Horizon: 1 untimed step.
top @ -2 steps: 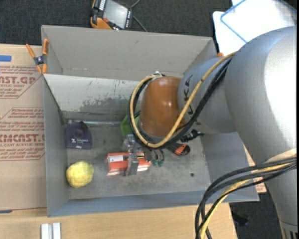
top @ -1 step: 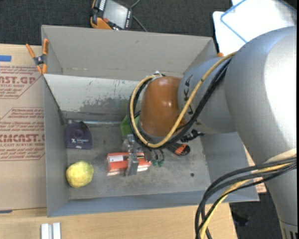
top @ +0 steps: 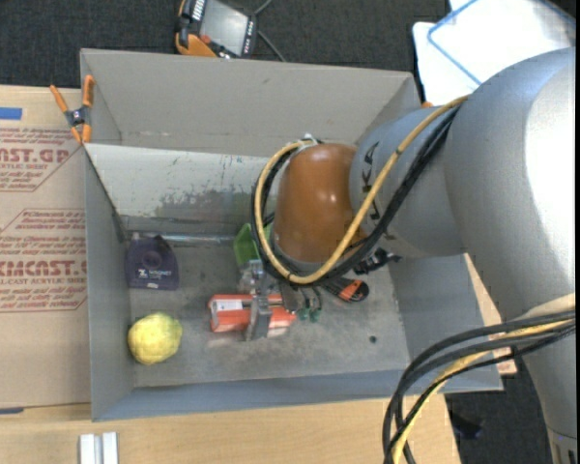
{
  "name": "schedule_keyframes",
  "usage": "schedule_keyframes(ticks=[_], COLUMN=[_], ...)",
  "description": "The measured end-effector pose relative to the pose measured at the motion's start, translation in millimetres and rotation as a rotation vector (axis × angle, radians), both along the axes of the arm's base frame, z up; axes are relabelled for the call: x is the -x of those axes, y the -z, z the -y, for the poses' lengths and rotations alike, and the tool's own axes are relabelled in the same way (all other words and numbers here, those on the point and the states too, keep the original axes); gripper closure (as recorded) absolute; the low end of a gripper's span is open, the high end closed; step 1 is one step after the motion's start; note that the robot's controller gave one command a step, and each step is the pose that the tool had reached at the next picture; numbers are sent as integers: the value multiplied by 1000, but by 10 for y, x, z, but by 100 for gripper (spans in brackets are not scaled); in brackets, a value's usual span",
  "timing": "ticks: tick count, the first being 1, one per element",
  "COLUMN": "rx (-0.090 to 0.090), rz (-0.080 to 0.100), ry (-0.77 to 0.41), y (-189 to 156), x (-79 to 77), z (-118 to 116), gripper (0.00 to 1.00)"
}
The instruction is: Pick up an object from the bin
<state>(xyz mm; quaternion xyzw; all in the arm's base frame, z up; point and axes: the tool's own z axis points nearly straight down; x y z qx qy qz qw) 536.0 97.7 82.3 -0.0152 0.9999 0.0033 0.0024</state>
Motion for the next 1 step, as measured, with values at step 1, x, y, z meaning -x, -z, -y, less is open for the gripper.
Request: schedule_keyframes(ticks=[1], rx=[0], rz=[0], ry=[0], y=[-185], x=[2], z=[-1], gripper=[100])
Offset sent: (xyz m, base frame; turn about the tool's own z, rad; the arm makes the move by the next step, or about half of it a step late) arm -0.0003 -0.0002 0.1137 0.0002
